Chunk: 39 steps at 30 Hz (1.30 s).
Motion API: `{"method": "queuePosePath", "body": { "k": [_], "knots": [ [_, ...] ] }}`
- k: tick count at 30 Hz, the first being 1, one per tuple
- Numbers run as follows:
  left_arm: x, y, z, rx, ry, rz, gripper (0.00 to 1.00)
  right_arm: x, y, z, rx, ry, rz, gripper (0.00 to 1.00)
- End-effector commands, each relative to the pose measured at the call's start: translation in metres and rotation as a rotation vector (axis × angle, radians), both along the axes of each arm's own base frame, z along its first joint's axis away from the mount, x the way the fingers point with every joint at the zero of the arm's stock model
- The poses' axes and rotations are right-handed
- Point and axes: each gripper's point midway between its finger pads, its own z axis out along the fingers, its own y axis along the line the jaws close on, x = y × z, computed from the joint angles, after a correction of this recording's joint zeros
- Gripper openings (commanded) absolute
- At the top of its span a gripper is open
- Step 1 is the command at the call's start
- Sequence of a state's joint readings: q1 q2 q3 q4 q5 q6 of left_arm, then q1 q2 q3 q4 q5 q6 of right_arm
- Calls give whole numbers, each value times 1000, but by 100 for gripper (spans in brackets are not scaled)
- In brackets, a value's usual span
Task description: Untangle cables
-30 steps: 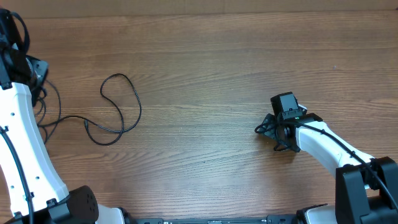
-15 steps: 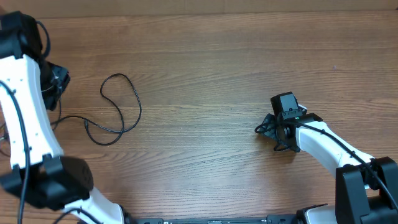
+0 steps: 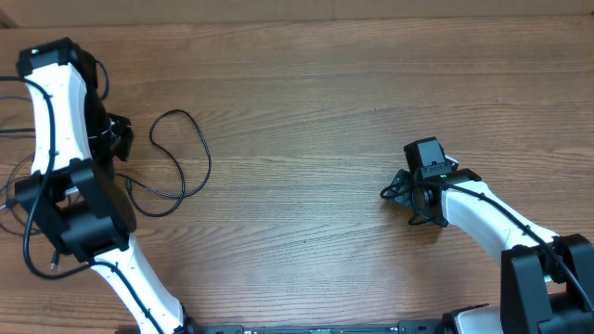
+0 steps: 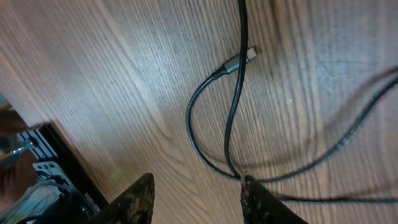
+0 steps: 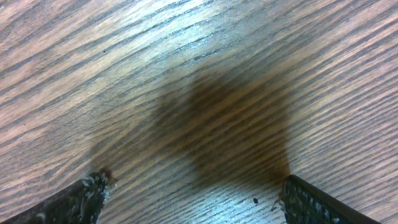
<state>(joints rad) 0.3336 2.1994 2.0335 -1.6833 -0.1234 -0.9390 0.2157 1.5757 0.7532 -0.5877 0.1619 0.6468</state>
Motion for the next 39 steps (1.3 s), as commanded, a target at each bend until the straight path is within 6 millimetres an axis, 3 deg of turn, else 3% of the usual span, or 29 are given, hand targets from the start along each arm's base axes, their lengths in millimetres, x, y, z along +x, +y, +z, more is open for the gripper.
{"method": "queuePosePath", "body": {
  "k": [1,5,10,16,19,22,33,36,39],
  "knots": [
    [-1,-5,-18,-31,55,-4,47,-6,2,-8,26,28,-1,89],
    [-2,-6,-35,-52,101,-17,46,-6,2,-8,26,28,-1,89],
    [10,-4,-55,-105,77,-169,37,-6,2,-8,26,28,-1,89],
    [8,-5,-71,-120,79,-208,38,-6,2,-8,26,28,-1,89],
    [0,-9,-84,-134,103,-219,35,-6,2,-8,26,28,-1,89],
    [-12,-13,-94,-150,141,-213,27,-6,2,-8,26,28,-1,89],
    [-34,-24,-127,-184,174,-205,25,-5,2,-7,27,24,-1,89],
    [-35,-24,-128,-175,158,-206,18,-5,2,-8,27,25,-1,89],
    [-29,-21,-116,-152,114,-210,5,-5,2,-7,27,23,-1,89]
  ]
}}
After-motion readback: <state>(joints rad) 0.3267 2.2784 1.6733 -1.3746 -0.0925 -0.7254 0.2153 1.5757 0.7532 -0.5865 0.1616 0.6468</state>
